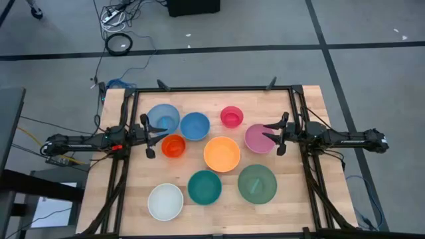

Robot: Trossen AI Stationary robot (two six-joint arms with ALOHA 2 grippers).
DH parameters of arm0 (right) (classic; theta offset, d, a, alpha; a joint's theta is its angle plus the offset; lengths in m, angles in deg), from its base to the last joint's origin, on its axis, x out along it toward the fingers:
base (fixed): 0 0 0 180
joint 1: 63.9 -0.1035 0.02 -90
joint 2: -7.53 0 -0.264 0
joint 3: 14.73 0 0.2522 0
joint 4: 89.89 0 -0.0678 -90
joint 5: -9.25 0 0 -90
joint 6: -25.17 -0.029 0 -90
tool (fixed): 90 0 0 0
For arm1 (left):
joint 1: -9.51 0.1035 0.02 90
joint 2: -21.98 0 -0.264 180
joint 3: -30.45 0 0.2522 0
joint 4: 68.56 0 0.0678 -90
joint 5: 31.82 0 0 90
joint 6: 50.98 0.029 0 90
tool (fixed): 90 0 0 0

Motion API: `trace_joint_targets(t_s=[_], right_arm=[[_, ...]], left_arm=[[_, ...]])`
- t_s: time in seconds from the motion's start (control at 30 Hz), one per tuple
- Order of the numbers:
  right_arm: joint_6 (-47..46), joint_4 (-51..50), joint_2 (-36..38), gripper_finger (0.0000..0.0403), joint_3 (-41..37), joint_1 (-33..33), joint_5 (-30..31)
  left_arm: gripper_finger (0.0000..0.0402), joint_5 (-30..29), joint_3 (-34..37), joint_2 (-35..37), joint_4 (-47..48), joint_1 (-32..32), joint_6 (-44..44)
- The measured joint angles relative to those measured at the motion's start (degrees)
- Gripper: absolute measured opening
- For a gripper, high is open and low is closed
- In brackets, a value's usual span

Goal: Nest bowls inside each other

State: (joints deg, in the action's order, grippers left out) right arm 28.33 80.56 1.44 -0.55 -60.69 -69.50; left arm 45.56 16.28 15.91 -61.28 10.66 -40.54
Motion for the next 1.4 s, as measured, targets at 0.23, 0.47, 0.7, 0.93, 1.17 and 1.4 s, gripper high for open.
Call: trace_joint_targets(t_s=[0.23,0.47,0.7,0.93,1.17,1.4], right_arm=[[0.02,0.01,-0.01,0.0149,0.00,0.00,0.01],[-0.12,1.25,-0.02,0.0149,-0.01,0.01,0.02],[-0.58,6.34,-0.02,0.0149,-0.01,0.01,0.02],[-1.82,18.11,-0.02,0.0149,0.00,0.01,0.02],[-12.00,27.01,0.01,0.0149,0.30,0.01,0.02],[-9.76,26.96,0.00,0.0149,0.66,-0.01,0.02]], left_arm=[[0.0096,0.00,0.00,0.01,-0.01,-0.01,0.00],[0.0096,0.00,0.00,0.02,0.00,-0.02,-0.02],[0.0096,0.00,0.00,0.00,-0.02,-0.01,0.00],[0.0096,0.00,0.00,0.00,-0.07,-0.01,-1.13],[0.0096,0.02,0.00,0.02,-6.46,-0.02,-12.32],[0.0096,0.02,0.00,0.02,-19.54,-0.02,-17.01]])
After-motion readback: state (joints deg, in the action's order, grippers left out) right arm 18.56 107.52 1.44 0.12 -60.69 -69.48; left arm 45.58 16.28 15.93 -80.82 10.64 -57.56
